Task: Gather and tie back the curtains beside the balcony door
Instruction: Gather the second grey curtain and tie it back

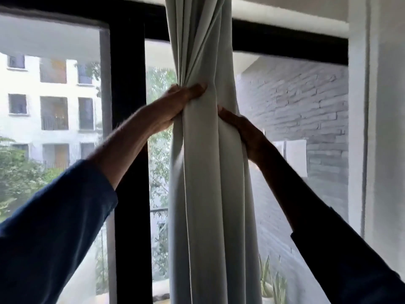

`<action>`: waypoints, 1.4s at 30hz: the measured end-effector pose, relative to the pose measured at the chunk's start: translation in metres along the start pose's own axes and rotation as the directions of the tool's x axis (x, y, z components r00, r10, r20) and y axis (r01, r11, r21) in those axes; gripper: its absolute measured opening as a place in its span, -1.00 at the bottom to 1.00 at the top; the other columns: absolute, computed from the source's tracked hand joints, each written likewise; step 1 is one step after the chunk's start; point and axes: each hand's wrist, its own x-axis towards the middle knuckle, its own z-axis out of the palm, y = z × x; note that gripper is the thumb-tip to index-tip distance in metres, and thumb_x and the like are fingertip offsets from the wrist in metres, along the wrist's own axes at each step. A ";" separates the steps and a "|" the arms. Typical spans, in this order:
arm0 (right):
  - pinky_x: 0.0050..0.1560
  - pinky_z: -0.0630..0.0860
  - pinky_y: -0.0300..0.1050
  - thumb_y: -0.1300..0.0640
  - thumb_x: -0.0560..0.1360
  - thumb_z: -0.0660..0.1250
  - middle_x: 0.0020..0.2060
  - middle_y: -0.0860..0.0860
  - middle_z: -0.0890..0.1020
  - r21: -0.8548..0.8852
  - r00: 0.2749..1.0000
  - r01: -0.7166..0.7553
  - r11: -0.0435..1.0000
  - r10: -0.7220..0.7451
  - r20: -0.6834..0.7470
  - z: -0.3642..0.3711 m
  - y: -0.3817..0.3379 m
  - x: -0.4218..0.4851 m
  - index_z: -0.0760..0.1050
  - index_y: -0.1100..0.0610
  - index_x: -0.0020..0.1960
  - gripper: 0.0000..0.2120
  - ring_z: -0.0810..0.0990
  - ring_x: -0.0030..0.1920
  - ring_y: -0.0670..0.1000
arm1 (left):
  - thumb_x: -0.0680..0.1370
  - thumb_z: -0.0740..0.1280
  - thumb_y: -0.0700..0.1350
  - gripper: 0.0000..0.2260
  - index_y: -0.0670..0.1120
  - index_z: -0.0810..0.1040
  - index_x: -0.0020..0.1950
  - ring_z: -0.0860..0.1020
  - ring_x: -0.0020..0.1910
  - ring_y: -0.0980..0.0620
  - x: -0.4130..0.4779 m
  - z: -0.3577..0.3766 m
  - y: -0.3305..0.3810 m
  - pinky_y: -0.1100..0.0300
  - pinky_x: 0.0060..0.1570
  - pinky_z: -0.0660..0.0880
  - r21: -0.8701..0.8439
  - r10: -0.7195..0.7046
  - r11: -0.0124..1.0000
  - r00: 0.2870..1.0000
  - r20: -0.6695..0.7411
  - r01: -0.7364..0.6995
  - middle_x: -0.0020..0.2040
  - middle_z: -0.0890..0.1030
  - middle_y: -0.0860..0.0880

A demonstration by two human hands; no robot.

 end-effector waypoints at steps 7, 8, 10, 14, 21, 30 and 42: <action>-0.03 0.67 -0.05 0.02 0.39 0.59 -0.07 0.05 0.75 -0.176 0.954 0.005 0.984 -0.057 -0.295 0.008 0.092 -0.094 0.67 0.18 0.11 -0.63 0.74 -0.04 0.04 | 0.58 0.37 0.04 -0.79 -0.07 0.51 -0.14 0.55 -0.47 0.31 -0.084 0.030 -0.064 0.37 -0.42 0.49 0.315 -0.001 0.948 0.990 -0.139 0.045 -0.40 0.61 0.13; -0.07 0.66 -0.08 0.04 0.40 0.58 -0.11 0.02 0.76 -0.190 0.940 -0.013 0.982 -0.053 -0.338 0.010 0.112 -0.110 0.68 0.17 0.07 -0.69 0.74 -0.07 0.01 | 0.58 0.37 0.07 -0.74 -0.10 0.50 -0.14 0.49 -0.52 0.27 -0.100 0.037 -0.080 0.35 -0.48 0.41 0.359 -0.026 0.930 0.986 -0.164 0.084 -0.40 0.56 0.08; -0.13 0.64 -0.16 0.07 0.45 0.55 -0.17 -0.04 0.75 -0.219 0.909 -0.070 0.973 -0.028 -0.416 0.014 0.156 -0.143 0.69 0.13 0.02 -0.80 0.74 -0.11 -0.07 | 0.57 0.35 0.12 -0.65 -0.12 0.47 -0.24 0.40 -0.57 0.19 -0.131 0.049 -0.121 0.28 -0.53 0.31 0.441 -0.079 0.886 0.983 -0.164 0.145 -0.41 0.47 -0.04; -0.16 0.63 -0.06 -0.06 0.50 0.46 -0.14 -0.03 0.73 -0.385 0.851 -0.293 0.875 0.055 -0.522 0.023 0.239 -0.214 0.65 0.12 0.08 -0.73 0.70 -0.14 -0.10 | 0.60 0.26 0.20 -0.49 -0.11 0.30 -0.39 0.53 -0.34 -0.22 -0.210 0.078 -0.194 0.09 -0.37 0.27 0.622 -0.253 0.727 0.956 -0.152 0.291 -0.39 0.47 -0.28; -0.07 0.54 0.05 -0.21 0.60 0.19 0.02 0.09 0.65 -0.614 0.863 -0.430 0.662 0.101 -0.495 0.044 0.320 -0.296 0.46 0.07 0.21 -0.61 0.62 0.03 0.18 | 0.66 0.15 0.13 -0.53 -0.26 0.49 -0.13 0.51 0.03 -0.33 -0.285 0.112 -0.234 -0.06 -0.04 0.36 0.759 -0.302 0.595 0.949 -0.094 0.265 -0.04 0.58 -0.38; 0.11 0.41 -0.03 0.28 0.52 0.16 0.12 0.17 0.47 -0.768 0.965 -0.258 0.585 0.112 -0.239 0.077 0.318 -0.321 0.39 0.24 0.33 -0.62 0.42 0.13 0.14 | 0.65 0.16 0.05 -0.62 -0.25 0.39 0.23 0.53 -0.03 -0.36 -0.319 0.136 -0.270 -0.02 -0.20 0.29 0.754 -0.330 0.613 0.943 -0.027 0.236 -0.06 0.60 -0.33; 0.32 0.47 -0.15 0.44 0.35 0.21 0.34 0.00 0.50 -0.614 0.969 -0.232 0.755 0.234 -0.078 0.059 0.313 -0.319 0.41 0.14 0.44 -0.34 0.49 0.34 -0.05 | 0.50 0.31 -0.04 -0.41 -0.21 0.17 0.44 0.57 -0.05 -0.34 -0.309 0.141 -0.291 0.04 -0.21 0.33 0.710 -0.362 0.608 0.920 -0.148 0.354 -0.04 0.64 -0.22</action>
